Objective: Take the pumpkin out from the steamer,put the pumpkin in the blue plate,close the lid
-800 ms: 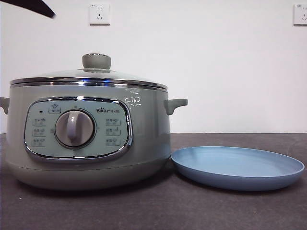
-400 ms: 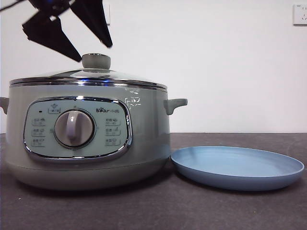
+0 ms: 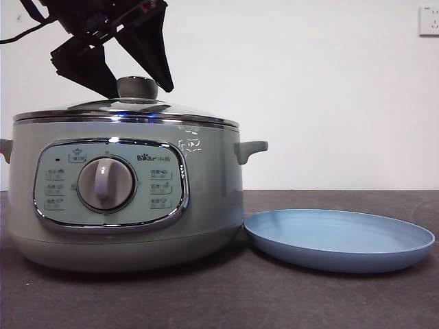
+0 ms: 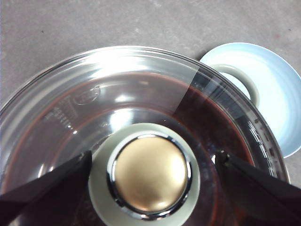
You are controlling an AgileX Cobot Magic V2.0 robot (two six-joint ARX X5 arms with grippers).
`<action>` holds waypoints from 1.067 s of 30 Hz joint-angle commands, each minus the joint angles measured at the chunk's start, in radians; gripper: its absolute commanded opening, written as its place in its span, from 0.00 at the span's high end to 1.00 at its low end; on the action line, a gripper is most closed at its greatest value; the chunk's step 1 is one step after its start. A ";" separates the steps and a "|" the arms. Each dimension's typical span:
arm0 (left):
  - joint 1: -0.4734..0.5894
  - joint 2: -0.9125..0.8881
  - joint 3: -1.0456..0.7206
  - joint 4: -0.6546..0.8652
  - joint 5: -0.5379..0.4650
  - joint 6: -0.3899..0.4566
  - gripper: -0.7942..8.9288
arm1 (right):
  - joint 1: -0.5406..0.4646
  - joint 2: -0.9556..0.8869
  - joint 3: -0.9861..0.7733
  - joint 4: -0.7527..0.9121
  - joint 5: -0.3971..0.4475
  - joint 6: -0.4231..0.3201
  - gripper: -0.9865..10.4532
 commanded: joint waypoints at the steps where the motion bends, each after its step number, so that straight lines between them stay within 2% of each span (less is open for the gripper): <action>1: -0.009 0.002 0.000 0.003 -0.029 0.016 0.48 | 0.002 0.000 0.004 -0.001 -0.001 -0.005 0.45; 2: -0.010 0.002 0.000 0.003 -0.044 0.018 0.51 | 0.002 0.000 0.004 -0.002 -0.002 -0.005 0.45; 6: -0.010 0.002 0.000 0.003 -0.072 0.039 0.90 | 0.002 0.000 0.004 -0.011 -0.001 -0.005 0.45; 7: -0.010 0.002 0.000 0.003 -0.071 0.039 0.94 | 0.002 0.000 0.004 -0.015 -0.002 -0.005 0.45; 19: -0.008 -0.032 0.005 0.018 -0.073 0.037 0.93 | 0.003 0.037 0.004 -0.014 -0.012 0.044 0.45; 23: -0.008 -0.089 0.006 0.040 -0.073 0.037 0.93 | 0.022 0.055 0.004 0.026 -0.111 0.040 0.45; 27: -0.008 -0.170 0.006 0.061 -0.087 0.034 0.93 | 0.069 0.089 0.004 0.078 -0.132 0.045 0.45; 32: -0.008 -0.294 0.006 0.041 -0.188 0.034 0.93 | 0.192 0.161 0.005 0.144 -0.099 0.050 0.45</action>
